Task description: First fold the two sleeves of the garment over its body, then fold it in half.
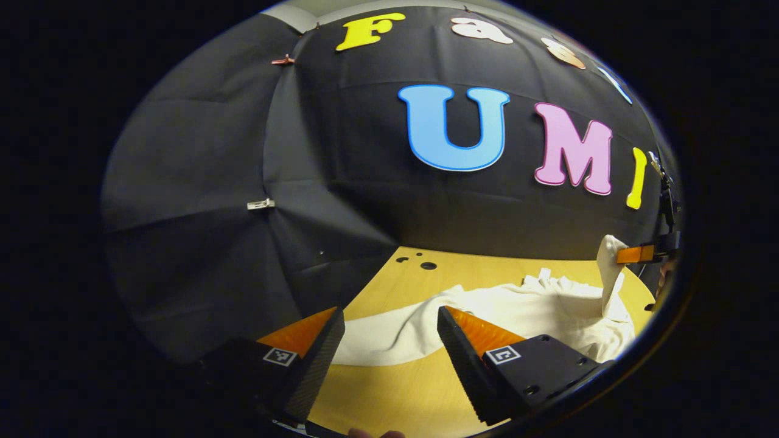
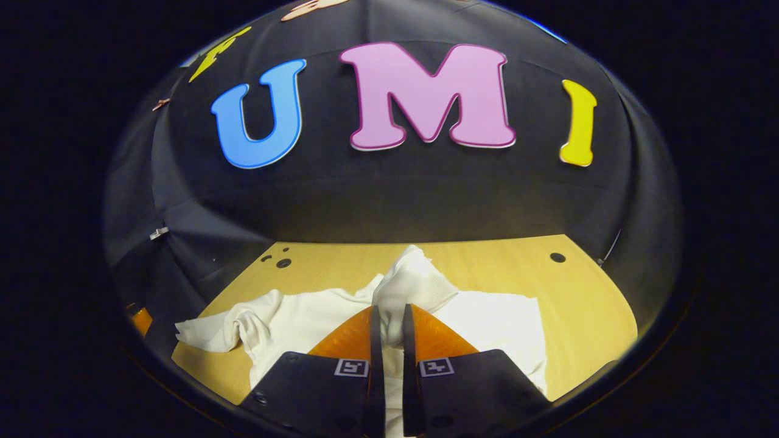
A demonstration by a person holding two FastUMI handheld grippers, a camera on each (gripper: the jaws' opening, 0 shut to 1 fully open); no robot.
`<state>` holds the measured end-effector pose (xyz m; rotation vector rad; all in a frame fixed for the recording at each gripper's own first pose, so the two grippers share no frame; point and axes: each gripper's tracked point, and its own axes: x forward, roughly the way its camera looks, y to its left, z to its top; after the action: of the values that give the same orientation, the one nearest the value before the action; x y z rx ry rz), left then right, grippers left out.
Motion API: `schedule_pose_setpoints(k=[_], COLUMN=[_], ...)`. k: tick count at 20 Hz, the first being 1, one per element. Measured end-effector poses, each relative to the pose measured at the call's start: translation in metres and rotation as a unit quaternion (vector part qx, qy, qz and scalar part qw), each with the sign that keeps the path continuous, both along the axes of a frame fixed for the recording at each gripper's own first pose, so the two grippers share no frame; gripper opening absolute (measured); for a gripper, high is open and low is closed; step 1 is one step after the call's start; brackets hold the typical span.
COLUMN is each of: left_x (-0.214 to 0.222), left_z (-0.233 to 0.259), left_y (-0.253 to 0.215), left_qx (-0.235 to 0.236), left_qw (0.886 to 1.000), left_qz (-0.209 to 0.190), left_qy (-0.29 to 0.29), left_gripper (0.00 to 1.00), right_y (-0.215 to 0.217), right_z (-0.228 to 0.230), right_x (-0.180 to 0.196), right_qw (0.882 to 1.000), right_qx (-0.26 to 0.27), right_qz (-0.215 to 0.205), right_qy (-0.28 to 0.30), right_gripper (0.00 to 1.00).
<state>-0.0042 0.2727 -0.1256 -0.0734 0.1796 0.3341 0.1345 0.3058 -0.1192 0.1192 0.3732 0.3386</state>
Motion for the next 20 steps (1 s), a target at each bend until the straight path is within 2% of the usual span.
schedule_pose_setpoints(k=[5,10,11,12,14,17,18,19,20], left_x=[0.001,0.019,0.022,0.026,0.033,0.041,0.045,0.047,0.05], left_z=[-0.035,-0.066,-0.073,-0.078,-0.09,-0.11,-0.116,-0.123,-0.129], left_y=[0.036,0.068,0.073,0.078,0.087,0.099,0.102,0.104,0.107], left_qx=[-0.009,-0.009,-0.011,-0.011,-0.009,-0.008,-0.012,-0.016,-0.02], left_qw=[0.999,0.997,0.997,0.996,0.995,0.993,0.992,0.992,0.991], left_qz=[0.033,0.052,0.053,0.055,0.061,0.068,0.068,0.069,0.071], left_qy=[0.028,0.053,0.057,0.062,0.075,0.095,0.101,0.106,0.112], left_gripper=[0.98,0.96,0.97,0.97,0.97,0.97,0.97,0.97,0.97], right_y=[0.057,0.09,0.098,0.105,0.115,0.136,0.144,0.151,0.155], right_z=[-0.053,-0.096,-0.101,-0.103,-0.107,-0.107,-0.103,-0.098,-0.09], right_x=[0.002,0.0,-0.003,-0.006,-0.01,-0.029,-0.038,-0.047,-0.055], right_qw=[0.997,0.99,0.989,0.987,0.985,0.978,0.975,0.971,0.968], right_qx=[-0.024,-0.037,-0.031,-0.025,-0.021,-0.002,0.01,0.025,0.044], right_qz=[0.056,0.089,0.096,0.105,0.119,0.154,0.172,0.189,0.203], right_qy=[0.05,0.101,0.11,0.118,0.126,0.138,0.141,0.142,0.143], right_gripper=[0.16,0.21,0.22,0.28,0.34,0.36,0.47,0.43,0.46])
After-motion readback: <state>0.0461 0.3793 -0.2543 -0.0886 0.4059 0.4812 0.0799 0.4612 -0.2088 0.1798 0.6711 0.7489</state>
